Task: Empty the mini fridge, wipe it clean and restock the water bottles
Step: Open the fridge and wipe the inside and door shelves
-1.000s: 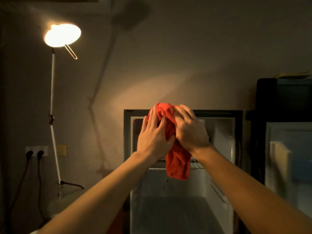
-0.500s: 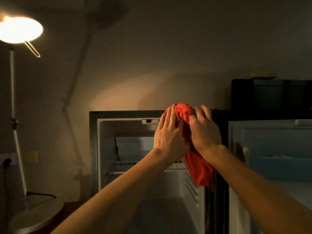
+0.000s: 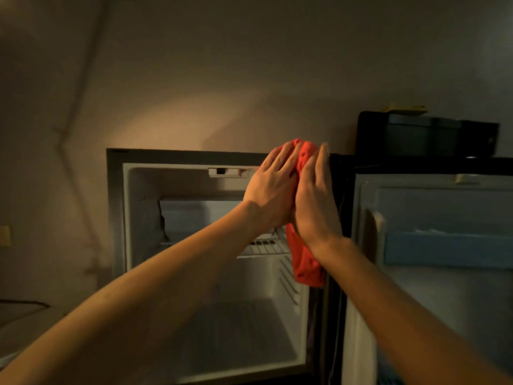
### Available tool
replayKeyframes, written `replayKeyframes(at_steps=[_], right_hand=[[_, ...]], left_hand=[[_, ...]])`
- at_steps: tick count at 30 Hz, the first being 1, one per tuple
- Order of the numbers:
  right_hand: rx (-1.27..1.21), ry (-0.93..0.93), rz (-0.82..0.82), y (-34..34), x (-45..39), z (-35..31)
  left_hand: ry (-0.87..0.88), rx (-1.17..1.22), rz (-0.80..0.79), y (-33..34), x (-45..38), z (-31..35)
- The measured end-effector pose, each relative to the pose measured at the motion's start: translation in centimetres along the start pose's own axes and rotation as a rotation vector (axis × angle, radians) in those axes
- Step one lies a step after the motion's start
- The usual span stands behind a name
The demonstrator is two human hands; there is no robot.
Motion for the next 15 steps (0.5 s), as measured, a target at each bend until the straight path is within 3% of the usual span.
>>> replayKeyframes(at_steps=[3,8,15], right_hand=[[-0.038,0.054,0.046,0.8,2.1,-1.1],[0.027,0.018,-0.096,0.1,5.2,-0.8],[0.144,0.025,-0.203,-0.9,8.8,-0.8]], left_hand=[[0.102,-0.005,0.047,0.8,0.3,-0.4],[0.178,0.065,0.112,2.1,2.3,1.0],[0.113,0.248,-0.056,2.7,6.7,3.6]])
Point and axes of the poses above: each hand's wrist, its own x-axis away from the middle knuckle, its own y-axis out of the palm, z = x × y, the point moved 2 cm from there along -x, towards the middle knuckle, and after that the axes turned 12 degrees about z, right-handed, at the moved point
